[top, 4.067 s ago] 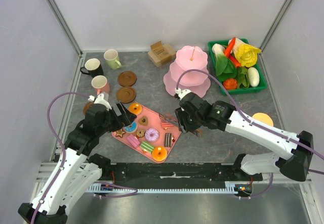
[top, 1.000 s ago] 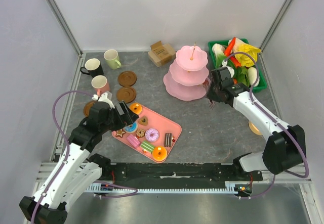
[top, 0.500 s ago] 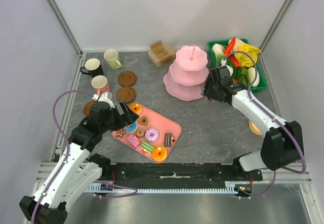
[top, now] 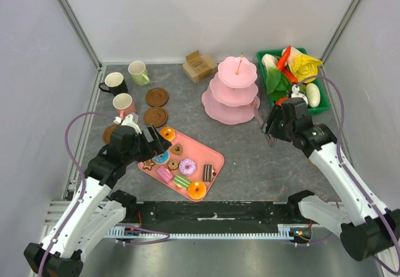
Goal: Serve the afternoon tea
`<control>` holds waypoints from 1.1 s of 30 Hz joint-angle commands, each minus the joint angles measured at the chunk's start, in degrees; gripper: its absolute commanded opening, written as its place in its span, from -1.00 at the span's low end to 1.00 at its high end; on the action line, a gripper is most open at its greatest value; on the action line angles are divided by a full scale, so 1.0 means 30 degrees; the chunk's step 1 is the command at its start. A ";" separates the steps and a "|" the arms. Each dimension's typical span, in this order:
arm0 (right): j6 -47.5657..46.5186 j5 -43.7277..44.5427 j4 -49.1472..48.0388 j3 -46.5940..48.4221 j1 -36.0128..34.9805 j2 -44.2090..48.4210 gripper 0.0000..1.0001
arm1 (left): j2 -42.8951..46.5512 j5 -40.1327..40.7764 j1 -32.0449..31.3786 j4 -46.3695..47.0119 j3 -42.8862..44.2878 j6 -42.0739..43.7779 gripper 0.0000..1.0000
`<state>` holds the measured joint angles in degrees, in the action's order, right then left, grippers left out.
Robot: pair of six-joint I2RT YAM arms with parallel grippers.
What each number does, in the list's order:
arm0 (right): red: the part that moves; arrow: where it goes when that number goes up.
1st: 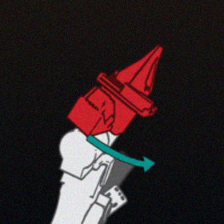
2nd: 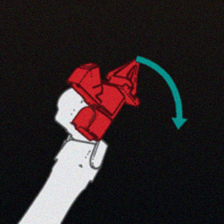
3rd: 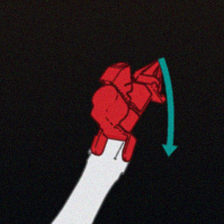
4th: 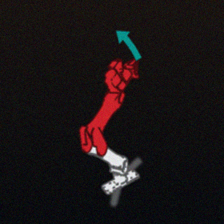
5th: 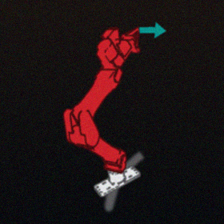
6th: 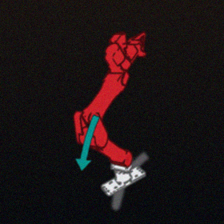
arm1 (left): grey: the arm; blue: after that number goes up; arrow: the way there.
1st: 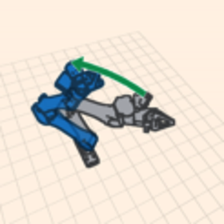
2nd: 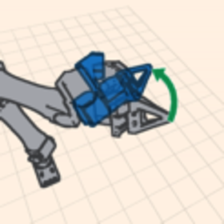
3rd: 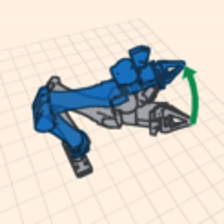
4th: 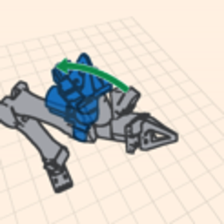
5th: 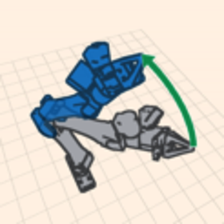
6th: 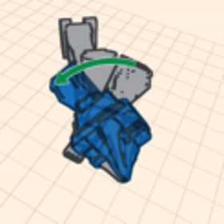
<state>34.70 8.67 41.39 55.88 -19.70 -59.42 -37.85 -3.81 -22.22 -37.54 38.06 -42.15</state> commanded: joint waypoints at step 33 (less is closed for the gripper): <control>-0.0257 -0.6814 0.3577 0.1413 -1.0453 -0.2400 0.18 | 0.0134 -0.0809 0.0052 0.0179 -0.0061 -0.0159 0.99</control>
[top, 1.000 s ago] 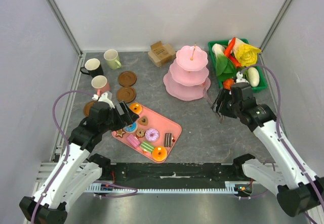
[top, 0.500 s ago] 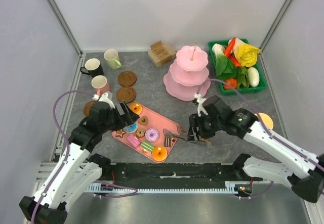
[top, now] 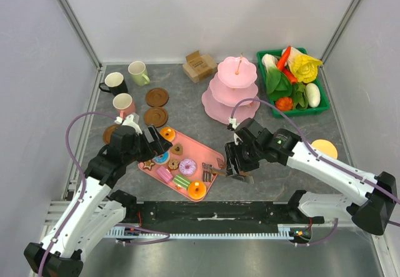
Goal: Serve the afternoon tea
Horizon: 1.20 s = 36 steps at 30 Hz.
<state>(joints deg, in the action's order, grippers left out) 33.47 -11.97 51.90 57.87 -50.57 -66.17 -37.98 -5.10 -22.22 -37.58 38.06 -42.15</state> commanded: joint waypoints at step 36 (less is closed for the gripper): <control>0.1732 0.1293 -0.0952 0.2009 -0.0283 0.0055 -0.63 | 0.0267 -0.0291 0.0023 0.0076 0.0202 -0.0422 0.99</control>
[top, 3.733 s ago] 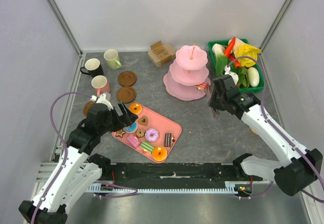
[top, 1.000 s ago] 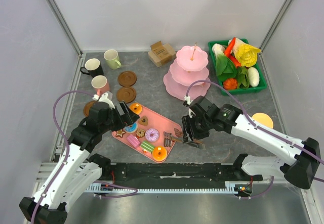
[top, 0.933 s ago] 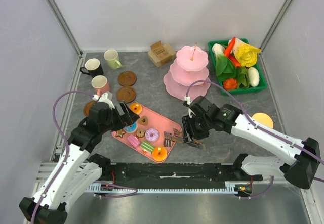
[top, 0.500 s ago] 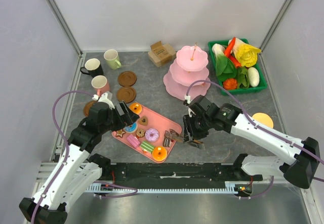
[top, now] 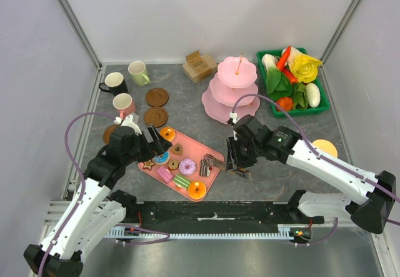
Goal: Serve the afternoon tea
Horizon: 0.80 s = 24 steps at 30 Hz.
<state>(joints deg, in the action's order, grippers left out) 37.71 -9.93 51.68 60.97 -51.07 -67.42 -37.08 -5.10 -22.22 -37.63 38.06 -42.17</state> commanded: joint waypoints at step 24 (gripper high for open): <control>0.3656 0.2227 -0.8550 -0.3679 0.7440 0.4600 -0.69 | -0.0560 -0.0525 0.0052 0.0560 0.0437 -0.0181 0.99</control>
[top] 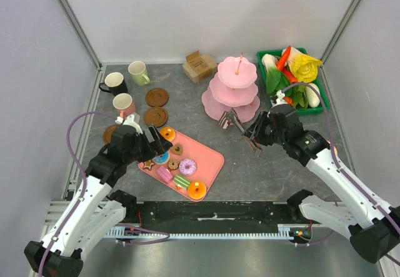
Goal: Serve the afternoon tea
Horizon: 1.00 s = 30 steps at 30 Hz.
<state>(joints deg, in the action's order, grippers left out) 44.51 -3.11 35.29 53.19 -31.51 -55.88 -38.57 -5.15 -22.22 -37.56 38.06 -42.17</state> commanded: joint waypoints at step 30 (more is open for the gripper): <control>0.7251 0.2357 -1.3109 -0.8236 0.3968 0.0492 -0.61 | -0.0738 -0.0891 0.0052 0.1329 -0.0002 -0.0093 0.99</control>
<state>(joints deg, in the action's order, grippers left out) 63.53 2.63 3.16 29.50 -20.27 -54.08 -40.73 -6.61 -22.22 -35.83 38.06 -42.15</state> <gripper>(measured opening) 0.314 0.993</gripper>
